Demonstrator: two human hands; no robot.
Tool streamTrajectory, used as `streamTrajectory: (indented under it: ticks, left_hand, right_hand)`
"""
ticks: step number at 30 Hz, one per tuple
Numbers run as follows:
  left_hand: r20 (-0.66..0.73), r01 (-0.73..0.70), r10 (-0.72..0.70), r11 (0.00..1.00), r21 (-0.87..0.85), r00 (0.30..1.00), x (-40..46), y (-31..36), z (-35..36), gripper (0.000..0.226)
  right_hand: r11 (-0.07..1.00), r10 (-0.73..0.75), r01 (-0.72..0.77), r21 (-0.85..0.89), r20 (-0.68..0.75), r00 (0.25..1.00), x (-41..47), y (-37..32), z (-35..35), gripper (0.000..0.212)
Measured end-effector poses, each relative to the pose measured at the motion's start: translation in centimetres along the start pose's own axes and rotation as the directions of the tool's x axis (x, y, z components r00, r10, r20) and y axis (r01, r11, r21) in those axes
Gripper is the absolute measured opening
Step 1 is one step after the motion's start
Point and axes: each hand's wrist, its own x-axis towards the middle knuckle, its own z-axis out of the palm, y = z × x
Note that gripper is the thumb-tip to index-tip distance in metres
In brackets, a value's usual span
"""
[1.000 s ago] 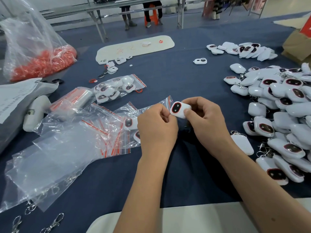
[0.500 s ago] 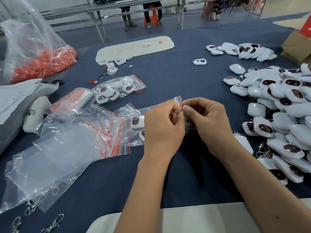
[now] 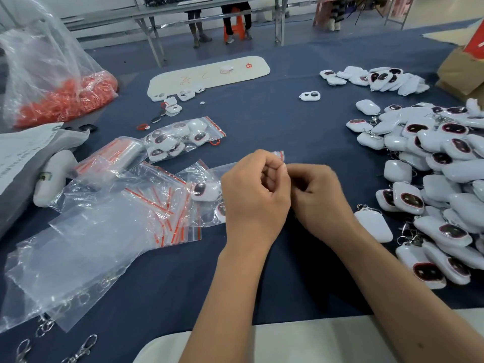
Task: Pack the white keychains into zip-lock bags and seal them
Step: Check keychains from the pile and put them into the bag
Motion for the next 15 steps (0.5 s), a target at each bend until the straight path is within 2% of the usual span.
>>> streamTrajectory:
  ticks: [2, 4, 6, 8, 9, 11, 13, 15]
  left_hand:
    - [0.023, 0.038, -0.038, 0.999, -0.025, 0.999, 0.0, -0.1, 0.2, 0.014]
    - [0.104, 0.073, -0.069, 0.997, -0.037, 0.992, -0.2, -0.3, 0.4, 0.015]
    - [0.231, 0.104, -0.098, 0.995, -0.012, 0.968, -0.5, -0.6, 0.7, 0.015]
    - [0.337, 0.097, -0.1, 0.995, 0.025, 0.936, -0.8, -0.7, 0.9, 0.012]
    - [0.368, 0.082, -0.086, 0.996, 0.027, 0.926, -0.9, -0.6, 0.9, 0.011]
    - [0.416, 0.039, -0.039, 0.999, 0.01, 0.909, -1.0, -0.4, 1.0, 0.01]
    - [0.48, -0.048, 0.04, 0.999, 0.004, 0.876, -1.0, 0.1, 1.2, 0.017]
    - [0.54, -0.142, 0.131, 0.99, -0.022, 0.831, -1.3, 0.8, 1.8, 0.028]
  right_hand:
    - [0.989, -0.006, -0.036, -0.144, -0.283, 0.959, 0.0, 0.1, -0.3, 0.029]
    - [0.93, -0.047, -0.147, -0.336, -0.506, 0.861, 0.1, 0.2, -1.0, 0.025]
    - [0.846, -0.074, -0.254, -0.469, -0.574, 0.816, 0.1, 0.5, -1.8, 0.02]
    - [0.765, -0.02, -0.347, -0.542, -0.559, 0.829, 0.0, 0.9, -1.8, 0.024]
    - [0.759, 0.008, -0.364, -0.541, -0.55, 0.835, 0.0, 0.9, -1.6, 0.027]
    - [0.841, 0.013, -0.32, -0.436, -0.576, 0.818, 0.2, 0.9, -1.5, 0.028]
    - [0.939, -0.044, -0.199, -0.281, -0.671, 0.74, 0.4, 0.7, -2.1, 0.025]
    - [0.982, -0.075, -0.086, -0.169, -0.763, 0.643, 0.5, 0.3, -2.7, 0.022]
